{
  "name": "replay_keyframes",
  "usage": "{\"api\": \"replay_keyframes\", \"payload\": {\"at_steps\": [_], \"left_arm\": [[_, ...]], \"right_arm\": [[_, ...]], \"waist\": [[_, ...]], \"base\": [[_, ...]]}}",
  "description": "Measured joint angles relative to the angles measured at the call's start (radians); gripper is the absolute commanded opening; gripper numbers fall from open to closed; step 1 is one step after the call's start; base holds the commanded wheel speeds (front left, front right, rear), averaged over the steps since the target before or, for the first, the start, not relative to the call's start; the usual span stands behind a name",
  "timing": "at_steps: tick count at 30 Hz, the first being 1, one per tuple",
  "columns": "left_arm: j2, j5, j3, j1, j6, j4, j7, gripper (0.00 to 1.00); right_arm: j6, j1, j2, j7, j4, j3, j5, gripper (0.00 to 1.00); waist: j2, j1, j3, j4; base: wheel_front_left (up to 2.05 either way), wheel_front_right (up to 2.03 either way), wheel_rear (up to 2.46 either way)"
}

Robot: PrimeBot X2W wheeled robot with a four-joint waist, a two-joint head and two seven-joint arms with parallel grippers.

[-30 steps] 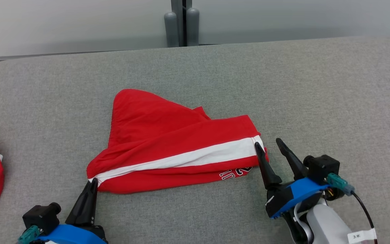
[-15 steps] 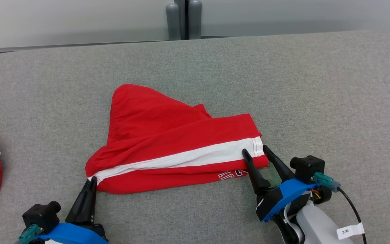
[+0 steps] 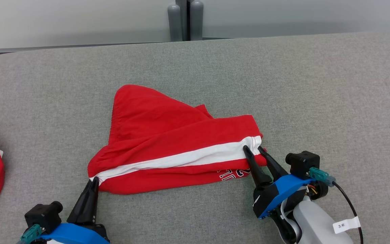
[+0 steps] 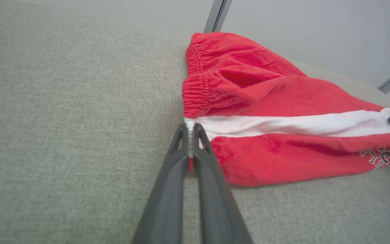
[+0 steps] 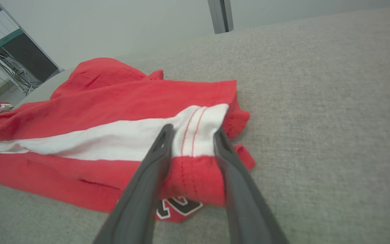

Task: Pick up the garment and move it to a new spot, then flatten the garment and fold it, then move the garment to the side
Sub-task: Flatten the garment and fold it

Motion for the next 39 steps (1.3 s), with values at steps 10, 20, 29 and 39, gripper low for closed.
{"api": "replay_keyframes", "payload": {"at_steps": [10, 20, 29, 39], "left_arm": [[-0.007, 0.007, -0.006, 0.001, 0.0, 0.01, 0.0, 0.0], [-0.026, 0.026, 0.029, 0.015, -0.002, 0.011, 0.0, 0.0], [-0.057, 0.079, 0.102, 0.021, -0.002, -0.068, 0.0, 0.0], [-0.086, 0.109, 0.119, 0.023, -0.002, -0.119, 0.0, 0.0]], "right_arm": [[0.0, 0.002, 0.0, 0.0, -0.019, -0.026, -0.021, 0.14], [0.0, 0.048, 0.001, 0.0, -0.082, -0.097, -0.055, 0.12], [0.0, 0.105, 0.0, 0.0, -0.181, -0.144, -0.109, 0.11], [0.0, 0.142, 0.0, 0.0, -0.243, -0.159, -0.092, 0.0]], "waist": [[0.0, 0.0, -0.013, -0.001], [0.0, 0.0, -0.064, -0.014], [0.0, -0.0001, -0.156, -0.03], [-0.0001, -0.0002, -0.228, -0.054]], "base": [[0.0, 0.0, 0.0], [0.0, 0.0, 0.0], [0.0, 0.0, 0.0], [0.0, 0.0, 0.0]]}}
